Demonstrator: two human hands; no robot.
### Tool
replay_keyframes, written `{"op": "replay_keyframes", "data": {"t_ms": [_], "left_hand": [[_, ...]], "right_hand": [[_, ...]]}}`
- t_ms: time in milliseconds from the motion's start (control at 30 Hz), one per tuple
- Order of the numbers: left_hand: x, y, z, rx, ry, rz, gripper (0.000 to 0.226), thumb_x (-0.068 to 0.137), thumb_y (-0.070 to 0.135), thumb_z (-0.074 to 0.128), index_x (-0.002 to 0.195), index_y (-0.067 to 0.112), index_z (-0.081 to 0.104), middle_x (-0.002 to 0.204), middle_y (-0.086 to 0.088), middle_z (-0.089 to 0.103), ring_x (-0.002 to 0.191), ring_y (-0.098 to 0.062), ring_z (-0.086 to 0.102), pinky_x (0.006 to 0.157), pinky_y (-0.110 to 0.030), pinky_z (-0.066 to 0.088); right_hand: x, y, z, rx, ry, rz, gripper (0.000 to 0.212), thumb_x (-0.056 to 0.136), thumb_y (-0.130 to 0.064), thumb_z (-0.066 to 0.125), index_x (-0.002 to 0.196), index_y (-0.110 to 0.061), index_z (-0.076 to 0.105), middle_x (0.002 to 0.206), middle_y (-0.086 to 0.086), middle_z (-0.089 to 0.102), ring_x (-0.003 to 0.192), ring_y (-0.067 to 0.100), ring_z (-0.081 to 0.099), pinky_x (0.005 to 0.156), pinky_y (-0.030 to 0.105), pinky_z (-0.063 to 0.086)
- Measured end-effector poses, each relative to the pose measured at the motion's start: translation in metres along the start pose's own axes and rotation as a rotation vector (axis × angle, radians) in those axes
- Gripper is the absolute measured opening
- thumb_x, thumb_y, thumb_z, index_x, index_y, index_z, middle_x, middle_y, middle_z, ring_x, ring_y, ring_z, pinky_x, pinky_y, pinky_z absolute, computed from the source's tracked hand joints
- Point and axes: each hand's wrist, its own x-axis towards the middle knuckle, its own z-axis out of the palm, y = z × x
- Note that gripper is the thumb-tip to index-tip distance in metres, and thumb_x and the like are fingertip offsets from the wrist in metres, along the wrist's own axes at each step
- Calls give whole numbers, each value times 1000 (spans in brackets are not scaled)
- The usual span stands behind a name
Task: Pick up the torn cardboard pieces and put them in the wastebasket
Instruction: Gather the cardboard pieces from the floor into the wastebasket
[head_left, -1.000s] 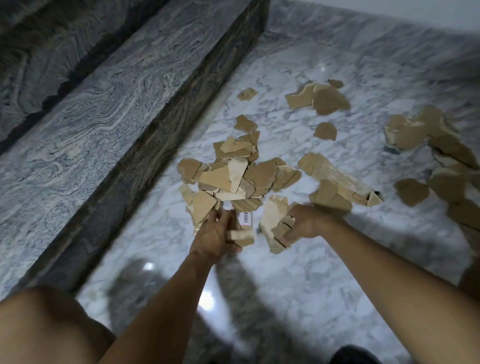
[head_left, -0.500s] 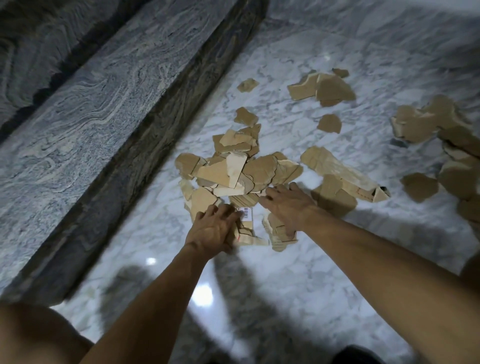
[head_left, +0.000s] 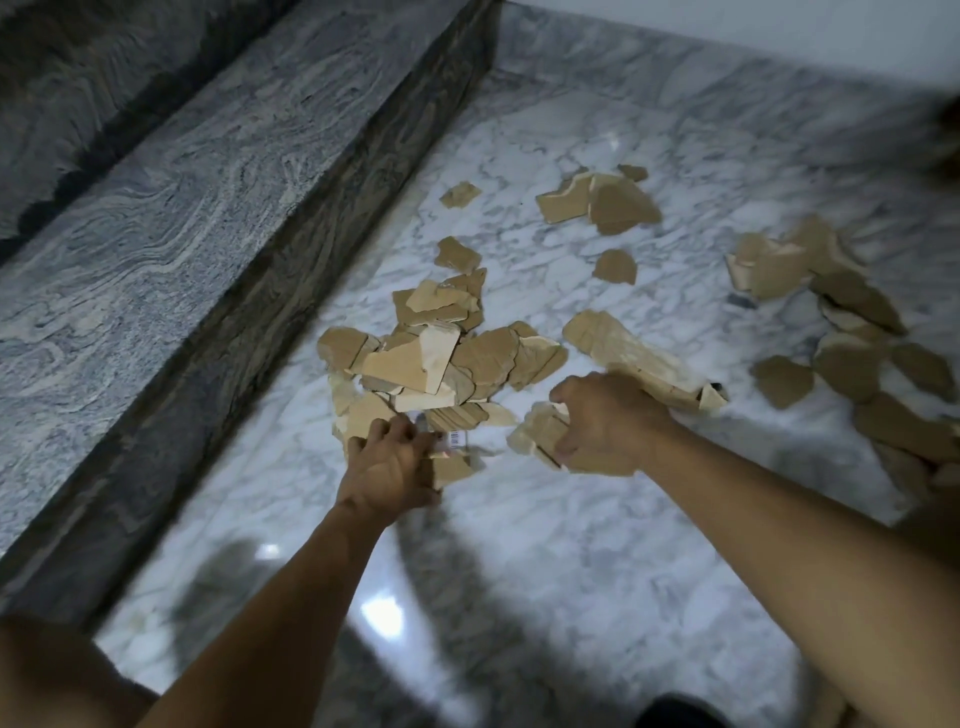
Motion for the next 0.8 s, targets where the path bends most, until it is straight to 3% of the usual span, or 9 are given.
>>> {"op": "replay_keyframes", "data": {"t_ms": [100,200,333,433,500,567,667,733,800], "left_hand": [[3,8,-11,-128,89,120,56,72,55,62,125,40,57,121,6,58,113,-22,48,88,-33,40],[7,23,-36,-538,110,-26,41,75,37,79,111,22,69,102,4,55,93,-16,52,83,-24,43],[8,51,-73,-1161,-175,-98,13,86,14,74,95,8,65,78,-9,62,68,-20,60,76,-39,59],[6,64,-92,-1489,-362,-81,7,93,10,63,87,9,62,68,-4,56,61,-13,57,87,-43,57],[9,68,-97,-1498,-390,-91,3,93,10,65,90,12,63,64,5,62,63,-11,63,91,-42,55],[13,68,-92,-1429,-396,-131,10,89,6,69,96,7,62,72,-2,65,67,-20,64,81,-39,58],[14,64,-59,-1187,-422,-176,25,85,6,73,103,-7,63,73,-10,61,61,-22,56,53,-27,48],[13,64,-32,-919,-382,-152,27,83,18,75,104,2,69,75,-3,66,64,-17,60,59,-28,49],[11,66,-17,-692,-281,-104,32,80,32,75,105,13,69,91,1,71,83,-18,67,72,-30,54]], "right_hand": [[10,33,-31,135,79,102,66,65,-40,86,121,-16,61,113,5,67,103,28,64,81,38,57],[17,66,-46,266,66,197,48,68,-38,88,96,-8,62,93,7,63,95,28,64,69,33,52],[20,81,-4,272,15,232,65,74,-43,78,129,-13,61,125,9,63,113,31,61,90,41,53],[15,74,35,91,192,207,53,75,-47,71,123,-24,64,131,4,55,123,29,53,96,38,45],[11,71,48,-4,334,163,45,81,-45,69,121,-26,64,127,4,61,121,25,55,94,34,45],[9,70,50,-28,380,115,39,83,-40,69,119,-26,64,119,4,67,114,25,60,90,33,48],[9,74,52,125,241,90,33,85,-34,70,112,-17,62,114,6,68,106,28,64,77,31,48],[9,77,52,201,89,61,43,76,-38,74,110,-14,65,108,6,68,102,27,65,77,30,52],[10,84,49,295,-68,64,61,58,-47,78,110,-17,66,104,3,70,98,23,67,82,35,57]]}}
